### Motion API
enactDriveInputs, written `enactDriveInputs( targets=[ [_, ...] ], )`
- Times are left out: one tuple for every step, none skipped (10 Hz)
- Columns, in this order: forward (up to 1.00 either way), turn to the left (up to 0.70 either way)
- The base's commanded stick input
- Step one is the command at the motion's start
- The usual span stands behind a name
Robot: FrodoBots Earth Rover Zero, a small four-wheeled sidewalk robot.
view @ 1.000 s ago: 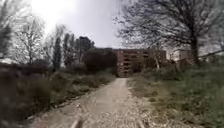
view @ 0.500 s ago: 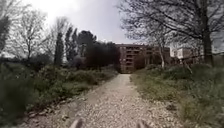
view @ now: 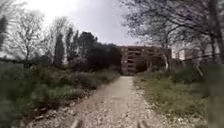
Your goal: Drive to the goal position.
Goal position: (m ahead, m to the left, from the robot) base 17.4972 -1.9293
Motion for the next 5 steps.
enactDriveInputs(
  targets=[
    [1.00,-0.26],
    [1.00,-0.28],
    [1.00,-0.10],
    [1.00,-0.01],
    [1.00,0.00]
  ],
)
